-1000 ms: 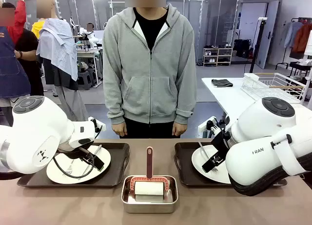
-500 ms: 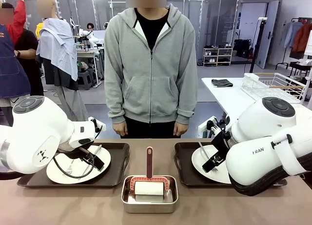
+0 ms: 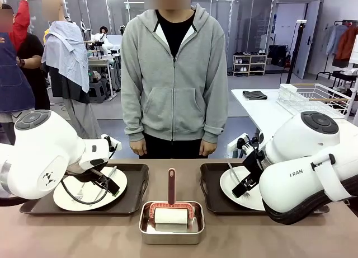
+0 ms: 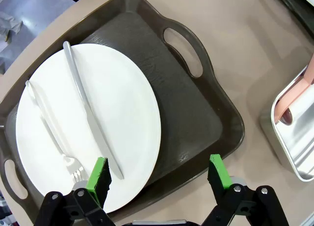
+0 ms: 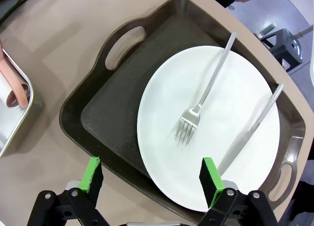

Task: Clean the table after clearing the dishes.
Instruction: When the left (or right) Handle tray is removed, use the left hand (or right hand) to clean the left (or right) side of the table with the Lint Roller.

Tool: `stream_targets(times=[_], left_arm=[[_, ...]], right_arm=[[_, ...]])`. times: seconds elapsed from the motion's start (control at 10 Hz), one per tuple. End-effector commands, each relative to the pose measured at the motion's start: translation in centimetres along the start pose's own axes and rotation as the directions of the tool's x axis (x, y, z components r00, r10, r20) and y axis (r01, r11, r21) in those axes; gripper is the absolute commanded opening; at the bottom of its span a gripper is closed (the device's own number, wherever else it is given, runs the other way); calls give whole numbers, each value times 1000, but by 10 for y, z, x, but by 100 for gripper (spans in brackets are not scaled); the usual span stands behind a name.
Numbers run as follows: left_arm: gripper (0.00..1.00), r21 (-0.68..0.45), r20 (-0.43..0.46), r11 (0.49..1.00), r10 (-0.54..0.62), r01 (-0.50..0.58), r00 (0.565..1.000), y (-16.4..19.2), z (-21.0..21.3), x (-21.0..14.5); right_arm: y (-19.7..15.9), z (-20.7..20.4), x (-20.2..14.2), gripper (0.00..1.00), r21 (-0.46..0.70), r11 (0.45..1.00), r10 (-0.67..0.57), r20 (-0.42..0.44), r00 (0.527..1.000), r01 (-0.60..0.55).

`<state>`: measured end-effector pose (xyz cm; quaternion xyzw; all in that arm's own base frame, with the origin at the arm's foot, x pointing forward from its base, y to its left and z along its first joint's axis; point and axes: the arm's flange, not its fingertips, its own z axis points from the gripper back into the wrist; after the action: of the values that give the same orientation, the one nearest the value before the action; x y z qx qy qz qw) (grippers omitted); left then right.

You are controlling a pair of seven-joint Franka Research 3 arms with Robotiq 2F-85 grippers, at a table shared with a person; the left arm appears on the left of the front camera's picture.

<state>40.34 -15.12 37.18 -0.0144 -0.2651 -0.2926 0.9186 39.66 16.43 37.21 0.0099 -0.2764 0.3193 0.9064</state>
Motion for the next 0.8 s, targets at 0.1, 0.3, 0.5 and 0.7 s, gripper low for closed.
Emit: stream_targets(times=[0.1, 0.3, 0.5, 0.7], left_arm=[[100, 0, 0, 1000, 0, 0, 1000, 0, 0, 0], [100, -151, -16, 987, -54, 51, 998, 18, 14, 35], [100, -352, -14, 935, 36, -38, 999, 50, 36, 65], [100, -588, 14, 802, 135, -101, 991, 87, 59, 75]], right_arm=[[0, 0, 0, 100, 0, 1000, 0, 0, 1000, 0], [-37, 12, 35, 100, 104, 994, -29, 18, 999, 27], [-75, 25, 58, 100, 301, 949, -102, 12, 995, 94], [-102, 38, 68, 100, 543, 827, -198, 46, 979, 142]])
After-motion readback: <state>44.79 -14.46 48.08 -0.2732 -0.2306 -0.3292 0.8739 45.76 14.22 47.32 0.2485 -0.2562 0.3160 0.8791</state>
